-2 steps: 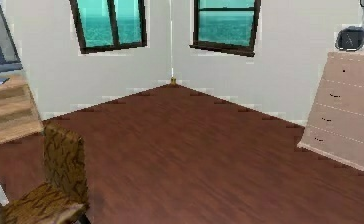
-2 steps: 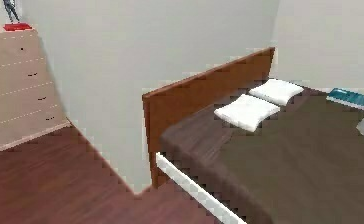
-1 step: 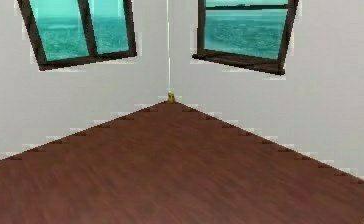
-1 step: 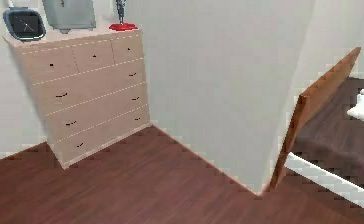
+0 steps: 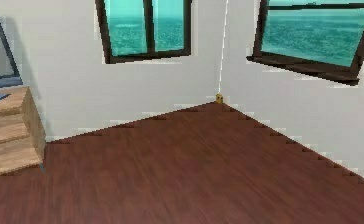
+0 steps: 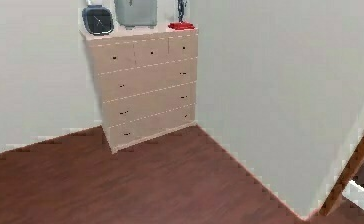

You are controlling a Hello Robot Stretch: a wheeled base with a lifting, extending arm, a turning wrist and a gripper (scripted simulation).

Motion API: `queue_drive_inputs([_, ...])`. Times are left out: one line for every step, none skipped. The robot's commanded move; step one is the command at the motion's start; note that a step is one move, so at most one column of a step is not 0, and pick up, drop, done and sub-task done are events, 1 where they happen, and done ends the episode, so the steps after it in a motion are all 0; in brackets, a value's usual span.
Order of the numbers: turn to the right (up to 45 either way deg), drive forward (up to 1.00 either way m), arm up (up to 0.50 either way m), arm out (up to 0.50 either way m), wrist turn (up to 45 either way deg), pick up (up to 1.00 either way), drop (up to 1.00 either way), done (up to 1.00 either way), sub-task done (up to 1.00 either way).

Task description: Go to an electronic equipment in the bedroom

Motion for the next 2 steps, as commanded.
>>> queue_drive_inputs([0.0,0.10,0.00,0.00,0.0,0.00,0.00,0.00,0.00])
queue_drive_inputs([-27.0,0.00,0.00,0.00,0.0,0.00,0.00,0.00,0.00])
